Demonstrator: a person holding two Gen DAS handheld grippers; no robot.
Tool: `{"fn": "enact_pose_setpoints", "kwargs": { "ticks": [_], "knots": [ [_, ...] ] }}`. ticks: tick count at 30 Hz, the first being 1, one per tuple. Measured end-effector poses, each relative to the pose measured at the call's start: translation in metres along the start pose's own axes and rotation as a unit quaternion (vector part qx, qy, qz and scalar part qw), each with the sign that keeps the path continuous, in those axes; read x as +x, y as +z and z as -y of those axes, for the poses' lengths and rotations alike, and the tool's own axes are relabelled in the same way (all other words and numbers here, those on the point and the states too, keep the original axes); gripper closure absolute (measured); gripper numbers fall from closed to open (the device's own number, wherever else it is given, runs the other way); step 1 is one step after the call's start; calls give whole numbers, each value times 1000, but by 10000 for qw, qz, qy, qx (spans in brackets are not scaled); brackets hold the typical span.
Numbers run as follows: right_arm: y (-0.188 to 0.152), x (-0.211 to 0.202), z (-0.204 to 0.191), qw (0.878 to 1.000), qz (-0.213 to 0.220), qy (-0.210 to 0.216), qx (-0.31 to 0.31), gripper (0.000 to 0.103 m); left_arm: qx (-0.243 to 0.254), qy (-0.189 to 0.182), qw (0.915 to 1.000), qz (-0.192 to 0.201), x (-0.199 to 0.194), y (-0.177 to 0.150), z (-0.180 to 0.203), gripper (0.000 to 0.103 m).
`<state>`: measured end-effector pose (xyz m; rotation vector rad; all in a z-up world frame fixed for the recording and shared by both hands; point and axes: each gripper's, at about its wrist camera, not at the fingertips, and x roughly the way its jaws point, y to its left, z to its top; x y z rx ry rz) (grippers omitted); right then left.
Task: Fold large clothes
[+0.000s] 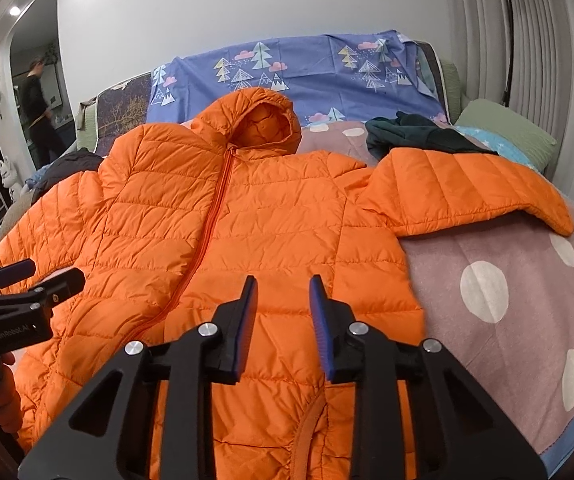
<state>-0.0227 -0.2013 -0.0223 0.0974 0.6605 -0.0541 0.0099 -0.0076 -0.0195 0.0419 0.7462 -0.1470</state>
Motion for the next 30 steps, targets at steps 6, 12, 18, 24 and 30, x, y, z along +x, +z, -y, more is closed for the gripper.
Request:
{"fn": "enact_pose_setpoints", "kwargs": {
  "ticks": [6, 12, 18, 24, 30],
  "knots": [
    [0, -10, -4, 9992, 355, 179, -13, 75, -70, -82, 9999, 32, -2, -2, -6, 2],
    [4, -20, -5, 9972, 726, 204, 5, 75, -90, -98, 9999, 66, -4, -2, -7, 2],
    [1, -16, -7, 9980, 598, 191, 25, 75, -65, -135, 9999, 43, -4, -4, -6, 2],
    [-1, -11, -2, 9987, 511, -60, 36, 74, -27, -106, 9999, 20, -2, -4, -4, 2],
    [-4, 1, 5, 9998, 89, 11, 194, 74, -9, -90, 10000, -35, 2, -6, -3, 2]
  ]
}}
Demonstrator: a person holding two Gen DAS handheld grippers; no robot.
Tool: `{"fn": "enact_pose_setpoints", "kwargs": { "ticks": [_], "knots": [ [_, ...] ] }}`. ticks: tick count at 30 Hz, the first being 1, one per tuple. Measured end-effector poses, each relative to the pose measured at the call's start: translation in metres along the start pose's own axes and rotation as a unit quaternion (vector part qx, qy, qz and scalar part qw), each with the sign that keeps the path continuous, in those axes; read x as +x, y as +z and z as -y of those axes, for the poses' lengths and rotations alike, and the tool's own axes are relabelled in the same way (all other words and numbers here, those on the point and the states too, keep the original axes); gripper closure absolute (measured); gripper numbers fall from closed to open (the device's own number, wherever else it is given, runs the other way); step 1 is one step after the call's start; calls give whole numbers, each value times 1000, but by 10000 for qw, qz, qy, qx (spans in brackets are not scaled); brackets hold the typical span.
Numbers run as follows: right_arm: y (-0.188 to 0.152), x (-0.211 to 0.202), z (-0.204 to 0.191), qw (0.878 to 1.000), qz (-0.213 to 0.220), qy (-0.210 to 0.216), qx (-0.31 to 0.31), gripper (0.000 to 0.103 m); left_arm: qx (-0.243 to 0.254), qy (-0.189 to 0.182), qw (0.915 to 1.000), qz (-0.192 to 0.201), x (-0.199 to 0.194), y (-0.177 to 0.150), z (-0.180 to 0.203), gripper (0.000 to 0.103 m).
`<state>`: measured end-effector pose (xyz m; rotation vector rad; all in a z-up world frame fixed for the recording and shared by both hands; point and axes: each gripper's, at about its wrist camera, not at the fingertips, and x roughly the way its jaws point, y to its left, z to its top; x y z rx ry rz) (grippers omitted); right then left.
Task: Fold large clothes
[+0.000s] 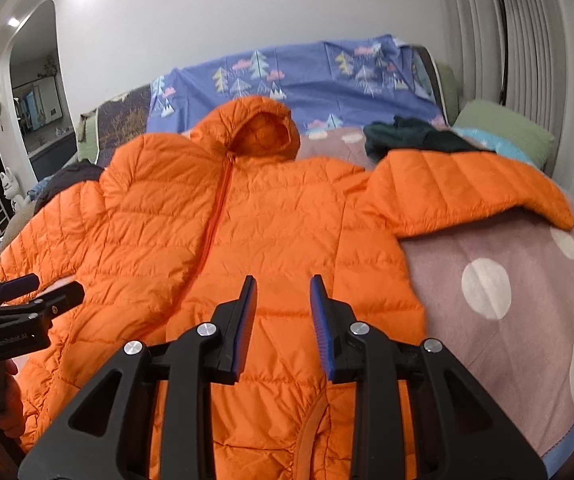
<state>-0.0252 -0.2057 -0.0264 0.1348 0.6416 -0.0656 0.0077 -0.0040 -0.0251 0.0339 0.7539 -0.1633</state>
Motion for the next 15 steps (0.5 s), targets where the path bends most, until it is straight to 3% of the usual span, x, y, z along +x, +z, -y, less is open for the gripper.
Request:
{"fn": "enact_pose_setpoints", "kwargs": {
  "ticks": [15],
  "knots": [
    [-4, 5, 3, 9999, -167, -20, 31, 68, 160, 68, 9998, 102, -3, -1, 5, 2]
  ]
}}
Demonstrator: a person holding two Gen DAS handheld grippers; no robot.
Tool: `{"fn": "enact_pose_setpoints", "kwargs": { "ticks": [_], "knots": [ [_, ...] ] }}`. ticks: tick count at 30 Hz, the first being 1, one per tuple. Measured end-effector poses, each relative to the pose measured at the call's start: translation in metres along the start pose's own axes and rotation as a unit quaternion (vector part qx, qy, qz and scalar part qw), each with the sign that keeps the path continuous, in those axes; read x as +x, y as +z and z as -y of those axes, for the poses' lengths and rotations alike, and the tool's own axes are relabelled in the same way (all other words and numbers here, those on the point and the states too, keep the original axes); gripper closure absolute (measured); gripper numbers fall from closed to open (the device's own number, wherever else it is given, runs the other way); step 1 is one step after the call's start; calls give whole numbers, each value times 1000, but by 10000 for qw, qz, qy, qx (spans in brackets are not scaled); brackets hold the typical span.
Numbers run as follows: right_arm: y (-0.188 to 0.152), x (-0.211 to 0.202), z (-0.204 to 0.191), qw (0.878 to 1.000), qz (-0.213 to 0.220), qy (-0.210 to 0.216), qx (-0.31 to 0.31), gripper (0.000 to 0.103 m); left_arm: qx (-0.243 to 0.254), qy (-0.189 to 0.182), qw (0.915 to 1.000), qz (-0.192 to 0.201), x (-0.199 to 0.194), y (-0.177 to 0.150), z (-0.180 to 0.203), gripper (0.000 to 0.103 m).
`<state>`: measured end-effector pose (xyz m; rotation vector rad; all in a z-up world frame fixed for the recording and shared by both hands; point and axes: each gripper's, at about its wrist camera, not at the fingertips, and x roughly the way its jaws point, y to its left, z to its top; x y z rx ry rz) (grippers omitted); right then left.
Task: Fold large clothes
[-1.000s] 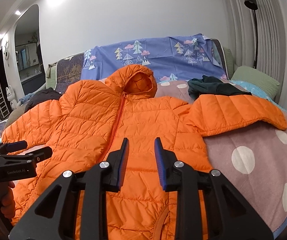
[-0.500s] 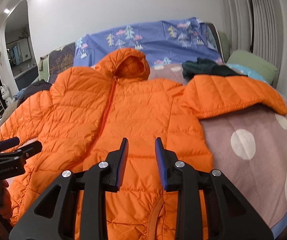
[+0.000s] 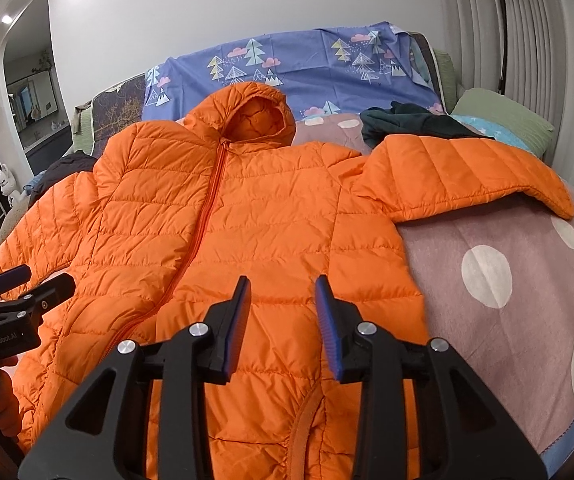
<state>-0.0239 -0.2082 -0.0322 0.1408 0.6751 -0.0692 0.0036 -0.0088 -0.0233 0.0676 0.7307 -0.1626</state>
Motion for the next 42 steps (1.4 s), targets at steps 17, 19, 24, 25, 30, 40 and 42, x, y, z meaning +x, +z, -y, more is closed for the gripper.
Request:
{"fn": "enact_pose_setpoints", "kwargs": {
  "ticks": [17, 19, 24, 25, 30, 40, 42],
  "knots": [
    [-3, 2, 0, 10000, -16, -3, -10, 68, 124, -71, 9999, 8, 2, -3, 6, 2],
    [-4, 2, 1, 10000, -23, -9, -12, 68, 135, -80, 9999, 2, 3, -4, 7, 2],
    [-5, 2, 1, 10000, -8, -21, -16, 68, 172, -105, 9998, 8, 3, -5, 9, 2],
    [-6, 2, 2, 10000, -10, -20, -16, 68, 178, -110, 9998, 12, 2, -5, 9, 2],
    [-5, 2, 2, 10000, -27, -16, -26, 68, 202, -120, 9997, 26, 1, -6, 10, 2],
    [-3, 3, -1, 10000, -20, -8, -83, 68, 196, -120, 9997, 69, -1, -4, 9, 2],
    [-3, 3, -2, 10000, -31, -4, -92, 68, 185, -104, 9997, 75, 0, -4, 8, 2]
  ]
}}
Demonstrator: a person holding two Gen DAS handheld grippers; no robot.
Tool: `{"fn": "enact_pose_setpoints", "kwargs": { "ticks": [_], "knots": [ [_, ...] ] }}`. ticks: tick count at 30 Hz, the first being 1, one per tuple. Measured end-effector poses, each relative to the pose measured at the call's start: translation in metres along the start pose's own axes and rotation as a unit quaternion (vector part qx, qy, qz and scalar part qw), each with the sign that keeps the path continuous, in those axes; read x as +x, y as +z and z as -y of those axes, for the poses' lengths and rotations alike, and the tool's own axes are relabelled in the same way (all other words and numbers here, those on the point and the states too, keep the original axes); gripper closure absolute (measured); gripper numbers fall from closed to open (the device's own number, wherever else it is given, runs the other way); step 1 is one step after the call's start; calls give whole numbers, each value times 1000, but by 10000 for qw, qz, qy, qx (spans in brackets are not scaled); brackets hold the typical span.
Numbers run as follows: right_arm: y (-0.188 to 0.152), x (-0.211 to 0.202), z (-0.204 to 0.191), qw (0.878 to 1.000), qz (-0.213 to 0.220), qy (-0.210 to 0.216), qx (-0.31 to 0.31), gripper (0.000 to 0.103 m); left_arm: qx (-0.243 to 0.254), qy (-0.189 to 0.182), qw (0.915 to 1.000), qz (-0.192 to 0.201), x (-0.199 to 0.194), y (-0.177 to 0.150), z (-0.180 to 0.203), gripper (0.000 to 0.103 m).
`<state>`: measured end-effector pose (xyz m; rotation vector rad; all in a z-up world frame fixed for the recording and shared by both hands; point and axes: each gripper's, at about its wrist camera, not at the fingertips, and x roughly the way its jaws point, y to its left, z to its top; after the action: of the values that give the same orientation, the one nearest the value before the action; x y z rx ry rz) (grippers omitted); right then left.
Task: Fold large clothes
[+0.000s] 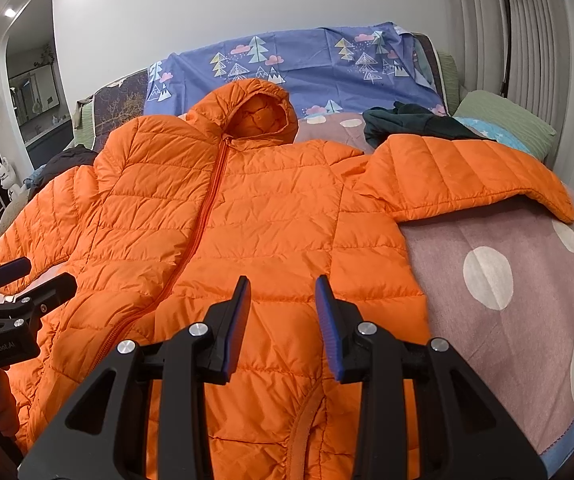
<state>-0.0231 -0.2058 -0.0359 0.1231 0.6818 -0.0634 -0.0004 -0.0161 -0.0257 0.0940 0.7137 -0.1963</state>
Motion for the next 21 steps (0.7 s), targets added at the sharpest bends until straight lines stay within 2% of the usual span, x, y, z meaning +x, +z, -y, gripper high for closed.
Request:
{"fn": "enact_pose_setpoints", "kwargs": {
  "ticks": [21],
  "knots": [
    [0, 1, -1, 10000, -9, -8, -19, 68, 16, -43, 10000, -46, 2, -2, 1, 2]
  ]
}}
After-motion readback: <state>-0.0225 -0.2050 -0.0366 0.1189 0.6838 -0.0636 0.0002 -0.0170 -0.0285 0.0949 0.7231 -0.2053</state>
